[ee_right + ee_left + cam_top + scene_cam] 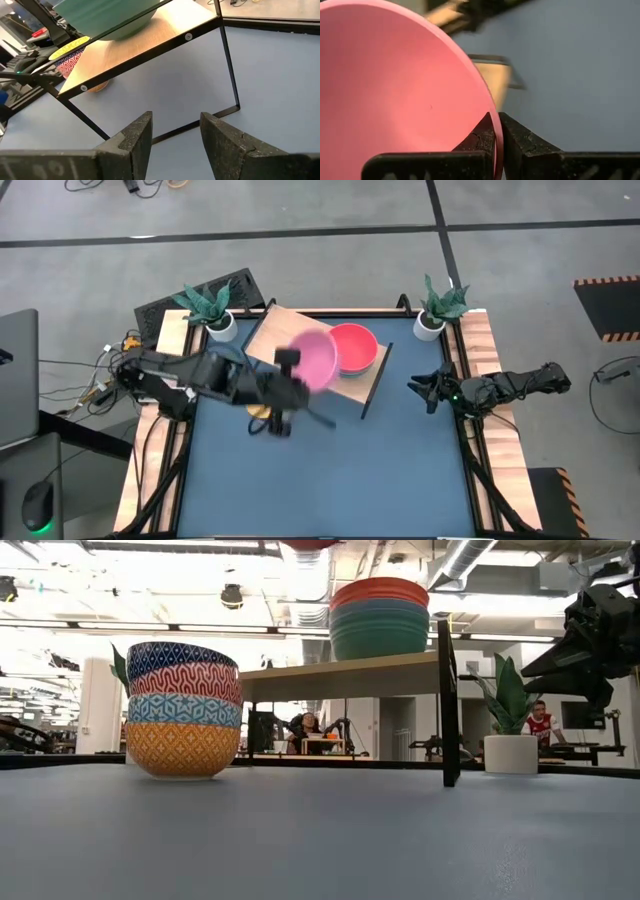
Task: Place and stack bowls onto a shelf
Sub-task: Stack the pink bowl onto the orange bowl on the shelf
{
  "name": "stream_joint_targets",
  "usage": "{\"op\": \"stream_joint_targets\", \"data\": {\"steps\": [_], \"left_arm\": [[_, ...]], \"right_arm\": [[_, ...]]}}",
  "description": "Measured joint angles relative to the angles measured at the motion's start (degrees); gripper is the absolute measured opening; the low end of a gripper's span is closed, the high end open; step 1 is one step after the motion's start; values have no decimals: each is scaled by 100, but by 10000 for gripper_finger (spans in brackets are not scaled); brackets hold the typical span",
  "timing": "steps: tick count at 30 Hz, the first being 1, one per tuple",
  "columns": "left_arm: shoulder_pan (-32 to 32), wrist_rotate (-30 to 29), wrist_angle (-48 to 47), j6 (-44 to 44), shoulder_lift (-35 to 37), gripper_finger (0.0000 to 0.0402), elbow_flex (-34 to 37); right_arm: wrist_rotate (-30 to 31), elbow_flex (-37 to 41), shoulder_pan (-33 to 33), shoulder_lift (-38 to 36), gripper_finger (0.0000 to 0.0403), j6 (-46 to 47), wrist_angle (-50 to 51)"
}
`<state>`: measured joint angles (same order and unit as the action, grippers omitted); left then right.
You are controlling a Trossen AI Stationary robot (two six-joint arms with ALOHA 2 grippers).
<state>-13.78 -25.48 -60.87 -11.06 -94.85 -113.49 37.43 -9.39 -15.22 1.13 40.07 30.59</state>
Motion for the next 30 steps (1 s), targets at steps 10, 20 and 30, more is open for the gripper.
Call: {"op": "stream_joint_targets", "data": {"steps": [10, 20, 30], "left_arm": [[1827, 637, 509, -1256, 2, 0, -499], [2800, 2530, 1467, -2093, -294, 0, -496], [2797, 3203, 1406, -2275, -745, 0, -491]], "right_arm": [[20, 0, 0, 0, 191, 49, 4], [27, 0, 0, -2, 191, 369, 7], [223, 0, 0, -2, 191, 503, 12]]}}
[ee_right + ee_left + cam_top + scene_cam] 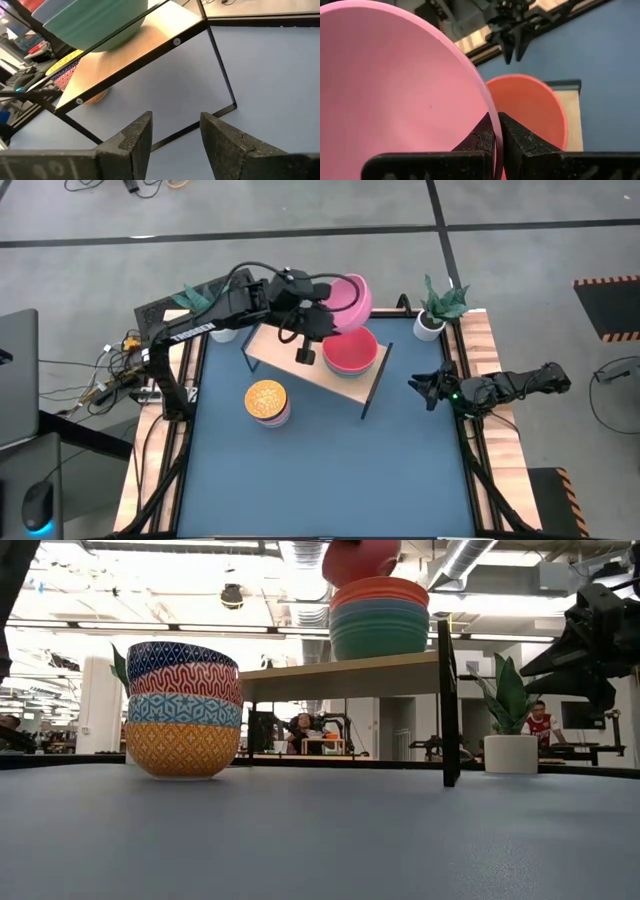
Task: Place and stack bowls onto a shelf
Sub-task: Stack the pink bowl onto the orange bowl on the shelf
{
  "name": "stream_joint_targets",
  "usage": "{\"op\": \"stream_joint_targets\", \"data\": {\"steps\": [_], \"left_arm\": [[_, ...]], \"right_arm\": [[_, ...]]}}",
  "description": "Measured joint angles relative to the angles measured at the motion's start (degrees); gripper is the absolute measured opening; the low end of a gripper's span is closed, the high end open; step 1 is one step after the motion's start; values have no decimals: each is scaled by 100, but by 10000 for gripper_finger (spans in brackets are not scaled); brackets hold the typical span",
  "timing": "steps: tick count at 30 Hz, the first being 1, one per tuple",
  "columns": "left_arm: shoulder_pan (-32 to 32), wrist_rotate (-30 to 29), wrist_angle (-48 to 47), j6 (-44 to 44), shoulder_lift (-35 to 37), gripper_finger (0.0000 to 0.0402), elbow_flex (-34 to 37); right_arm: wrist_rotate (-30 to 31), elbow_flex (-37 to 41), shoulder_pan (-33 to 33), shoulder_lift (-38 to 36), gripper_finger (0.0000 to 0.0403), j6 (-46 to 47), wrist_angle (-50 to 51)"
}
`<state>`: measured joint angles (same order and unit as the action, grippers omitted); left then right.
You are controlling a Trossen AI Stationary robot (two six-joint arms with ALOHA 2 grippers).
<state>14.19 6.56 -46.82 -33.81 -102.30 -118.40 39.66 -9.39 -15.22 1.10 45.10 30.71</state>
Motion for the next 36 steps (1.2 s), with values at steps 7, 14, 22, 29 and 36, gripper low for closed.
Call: {"op": "stream_joint_targets", "data": {"steps": [7, 14, 22, 29, 36], "left_arm": [[-83, 366, -423, 155, -195, 0, 6], [-267, 323, -877, 212, -334, 0, 16], [-389, 325, -951, 147, -345, 0, 3], [-393, 371, -1012, -40, -363, 0, 3], [-433, 134, -952, -486, -363, 0, 3]], "right_arm": [[72, 2, 0, 0, 191, 8, 1], [81, 2, 0, 0, 191, 6, -1], [84, 2, 0, 1, 191, 6, -1], [85, 2, 0, 0, 191, 4, -1], [85, 2, 0, 1, 191, 2, -1]]}}
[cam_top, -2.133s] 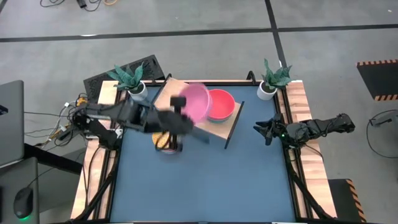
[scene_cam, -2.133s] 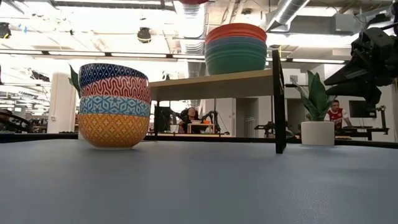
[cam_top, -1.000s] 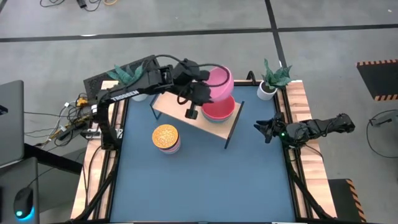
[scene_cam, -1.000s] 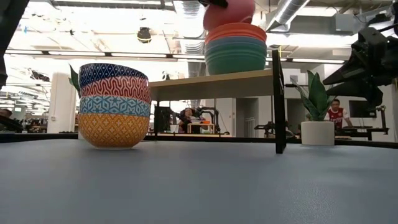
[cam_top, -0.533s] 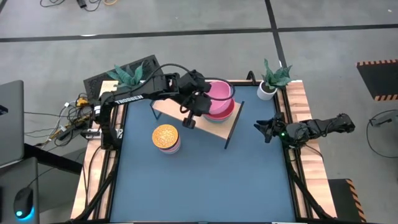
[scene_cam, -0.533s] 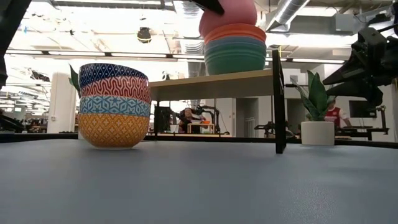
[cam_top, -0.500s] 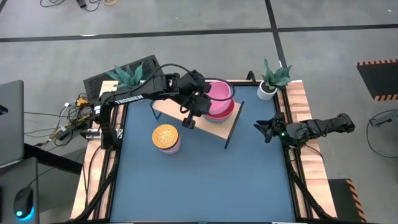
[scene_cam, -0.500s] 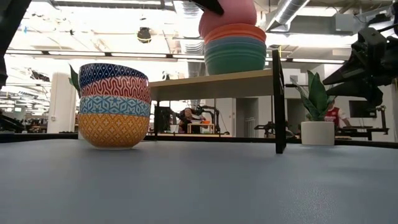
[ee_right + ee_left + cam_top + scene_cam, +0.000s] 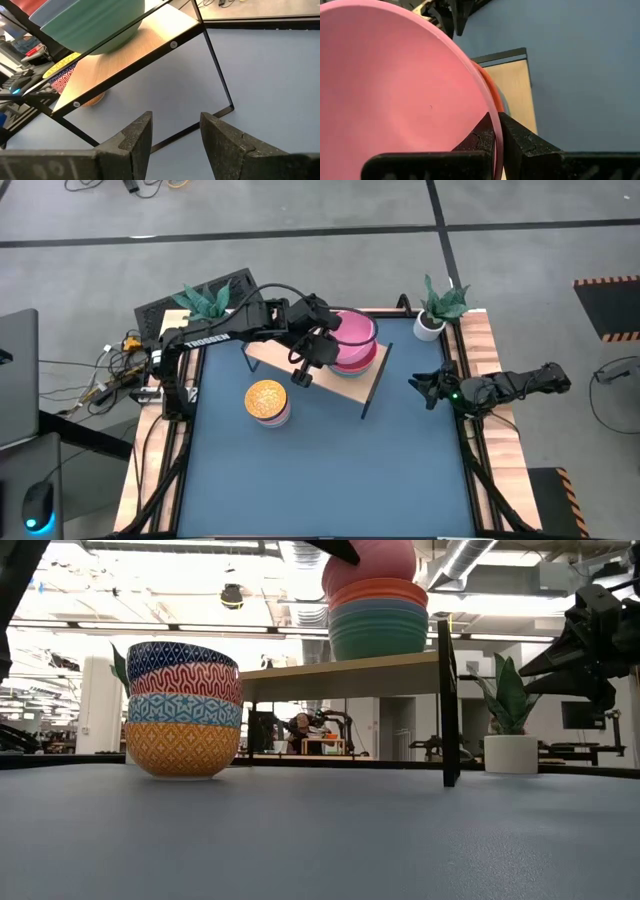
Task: Place and stack bowls onto a shelf
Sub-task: Stack the pink bowl onto the orange bowl on the shelf
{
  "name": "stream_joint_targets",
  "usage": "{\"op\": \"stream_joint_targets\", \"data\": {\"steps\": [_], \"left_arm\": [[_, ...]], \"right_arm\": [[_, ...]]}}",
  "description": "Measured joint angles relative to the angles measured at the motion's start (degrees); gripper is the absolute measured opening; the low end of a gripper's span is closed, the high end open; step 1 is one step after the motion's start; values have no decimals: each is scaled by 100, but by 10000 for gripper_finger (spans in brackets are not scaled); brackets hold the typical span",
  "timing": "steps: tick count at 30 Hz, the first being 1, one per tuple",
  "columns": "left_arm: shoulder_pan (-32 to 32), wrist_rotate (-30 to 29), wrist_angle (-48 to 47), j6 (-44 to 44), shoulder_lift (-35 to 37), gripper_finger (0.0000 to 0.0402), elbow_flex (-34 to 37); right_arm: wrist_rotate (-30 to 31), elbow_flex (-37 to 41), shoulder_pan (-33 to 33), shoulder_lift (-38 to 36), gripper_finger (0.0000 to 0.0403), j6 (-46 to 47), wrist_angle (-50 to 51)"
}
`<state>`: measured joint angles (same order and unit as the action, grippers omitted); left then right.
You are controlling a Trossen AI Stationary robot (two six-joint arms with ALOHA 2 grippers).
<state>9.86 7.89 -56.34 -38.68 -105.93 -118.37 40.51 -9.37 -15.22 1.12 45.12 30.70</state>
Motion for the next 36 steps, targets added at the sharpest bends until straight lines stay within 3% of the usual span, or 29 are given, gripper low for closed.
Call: {"op": "stream_joint_targets", "data": {"steps": [5, 14, 20, 32, 36], "left_arm": [[-21, -246, 56, -225, 0, 12, 0], [-30, -409, 81, -72, 0, 91, 0], [-32, -555, 312, 46, 0, 123, 0], [-28, -561, 338, 309, 7, 128, -667], [-28, -611, 689, 821, 7, 128, -972]], "right_arm": [[2, 0, 0, -1, 191, 0, 0], [2, 0, 0, -1, 191, -9, 0], [4, 0, 0, 1, 191, -9, 0], [4, 0, 0, 1, 191, -18, 0], [8, 0, 0, 1, 191, -51, 0]]}}
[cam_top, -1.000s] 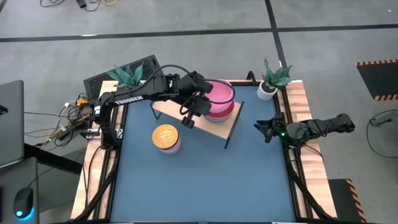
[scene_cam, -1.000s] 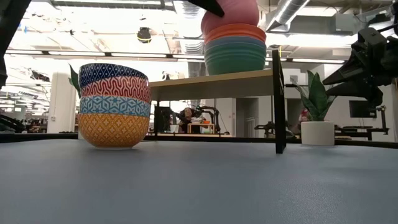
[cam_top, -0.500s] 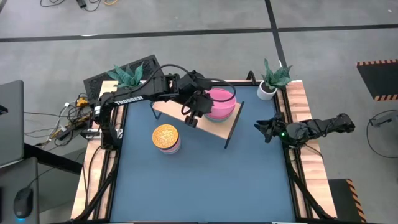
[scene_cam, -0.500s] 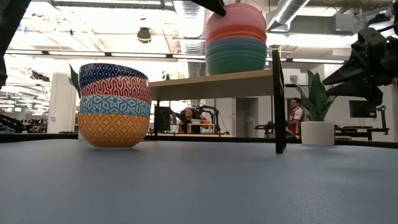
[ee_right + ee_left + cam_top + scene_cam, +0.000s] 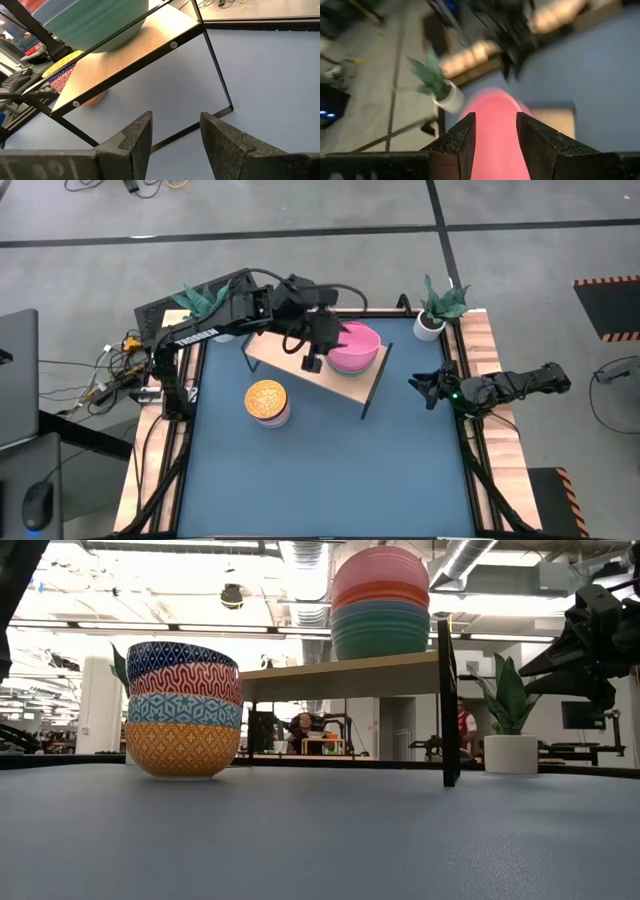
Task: Place and stack bowls onto a shelf
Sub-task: Stack the pink bowl onto the orange bowl on the shelf
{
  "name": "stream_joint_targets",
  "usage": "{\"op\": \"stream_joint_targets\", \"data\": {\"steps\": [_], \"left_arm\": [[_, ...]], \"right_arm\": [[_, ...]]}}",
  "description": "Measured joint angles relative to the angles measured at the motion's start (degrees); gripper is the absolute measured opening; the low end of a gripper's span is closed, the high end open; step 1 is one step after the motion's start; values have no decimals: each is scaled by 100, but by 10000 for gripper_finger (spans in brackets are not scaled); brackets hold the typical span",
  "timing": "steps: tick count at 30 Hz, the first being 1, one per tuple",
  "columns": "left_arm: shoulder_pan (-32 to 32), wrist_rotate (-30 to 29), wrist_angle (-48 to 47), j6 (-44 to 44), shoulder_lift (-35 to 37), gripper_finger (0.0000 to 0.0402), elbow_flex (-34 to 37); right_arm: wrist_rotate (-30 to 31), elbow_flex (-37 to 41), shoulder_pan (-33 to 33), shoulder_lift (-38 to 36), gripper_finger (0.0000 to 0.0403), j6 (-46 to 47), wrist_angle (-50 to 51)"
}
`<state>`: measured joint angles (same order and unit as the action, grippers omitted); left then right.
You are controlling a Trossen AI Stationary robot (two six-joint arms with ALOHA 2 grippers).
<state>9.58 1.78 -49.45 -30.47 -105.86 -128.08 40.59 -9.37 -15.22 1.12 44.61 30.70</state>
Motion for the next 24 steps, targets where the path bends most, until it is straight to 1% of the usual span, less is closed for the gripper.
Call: {"op": "stream_joint_targets", "data": {"steps": [3, 5, 10, 15, 17, 21, 22, 24], "left_arm": [[0, 32, 437, 716, 6, 128, -104], [-2, -34, 504, 933, -6, 128, -104], [-92, -842, 559, 1259, -234, 122, 173], [-348, -1135, 783, 1528, -311, 80, 449], [-508, -1456, 723, 1601, -320, 60, 531], [-803, -2305, 1031, 1621, -330, 24, 795], [-855, -2452, 1023, 1630, -332, 16, 819], [-929, -2566, 1047, 1734, -330, 5, 904]], "right_arm": [[1, 0, 0, -2, 191, -6, 0], [1, 0, 0, 0, 191, -8, 0], [1, 0, 0, 0, 191, -6, 0], [5, 2, 0, 0, 191, -6, 0], [4, 2, 0, 0, 191, -6, 2], [3, 2, 7, 0, 191, -10, 4], [3, 2, 7, 0, 191, -12, 3], [3, 2, 9, 0, 191, -22, 4]]}}
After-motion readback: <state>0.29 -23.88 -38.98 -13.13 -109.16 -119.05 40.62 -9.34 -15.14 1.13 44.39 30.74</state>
